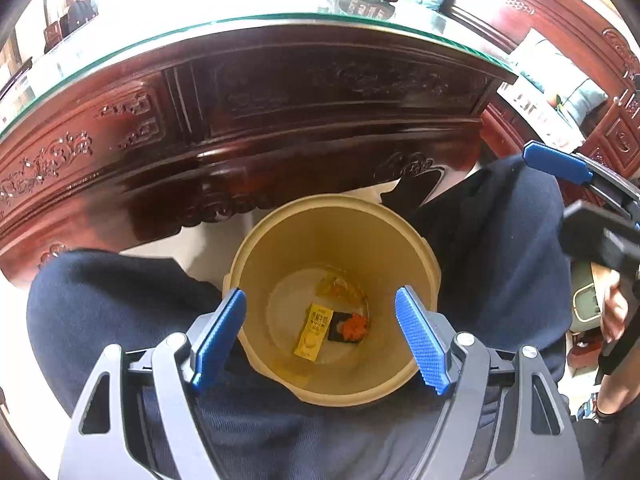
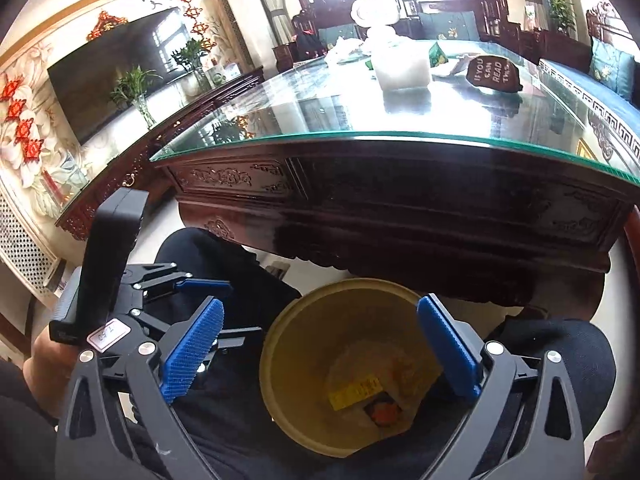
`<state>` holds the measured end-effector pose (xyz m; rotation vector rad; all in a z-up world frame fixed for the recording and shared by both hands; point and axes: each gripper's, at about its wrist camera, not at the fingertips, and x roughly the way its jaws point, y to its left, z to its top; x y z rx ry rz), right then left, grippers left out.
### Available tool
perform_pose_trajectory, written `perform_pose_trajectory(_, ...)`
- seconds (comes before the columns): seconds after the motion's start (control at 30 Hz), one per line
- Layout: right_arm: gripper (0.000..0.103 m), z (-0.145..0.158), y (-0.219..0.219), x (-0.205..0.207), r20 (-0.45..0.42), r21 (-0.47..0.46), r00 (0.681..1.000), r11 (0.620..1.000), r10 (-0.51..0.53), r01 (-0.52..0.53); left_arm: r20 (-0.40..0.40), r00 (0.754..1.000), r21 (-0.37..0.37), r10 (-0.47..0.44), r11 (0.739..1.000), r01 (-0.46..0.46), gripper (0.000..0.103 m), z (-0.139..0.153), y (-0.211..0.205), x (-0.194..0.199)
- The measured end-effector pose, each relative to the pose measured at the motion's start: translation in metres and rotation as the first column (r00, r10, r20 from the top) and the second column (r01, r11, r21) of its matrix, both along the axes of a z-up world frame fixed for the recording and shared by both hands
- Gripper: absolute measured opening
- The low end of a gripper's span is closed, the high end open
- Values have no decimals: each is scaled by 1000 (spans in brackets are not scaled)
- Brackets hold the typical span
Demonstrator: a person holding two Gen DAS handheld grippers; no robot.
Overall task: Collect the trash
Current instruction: 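Raise both open tools back over the table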
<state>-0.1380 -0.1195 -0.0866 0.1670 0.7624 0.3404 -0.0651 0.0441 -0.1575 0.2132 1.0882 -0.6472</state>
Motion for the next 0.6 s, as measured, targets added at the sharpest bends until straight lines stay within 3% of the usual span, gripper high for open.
perform_pose_trajectory(0.2,95,9,-1,2,88,3,996,1000,15,-15,47,999,-7,-9,1000,9,77,15,-10,13)
perform_pose_trajectory(0.4,95,27,-22,23,117,36,992,998,-48,44,101,995,-26,21,999,-19,78,38,-15,39)
perform_pose_trajectory(0.6,95,54,-45,55,234,32,963,991,-131,127,186,979,-73,78,995,-65,83,74,-29,87)
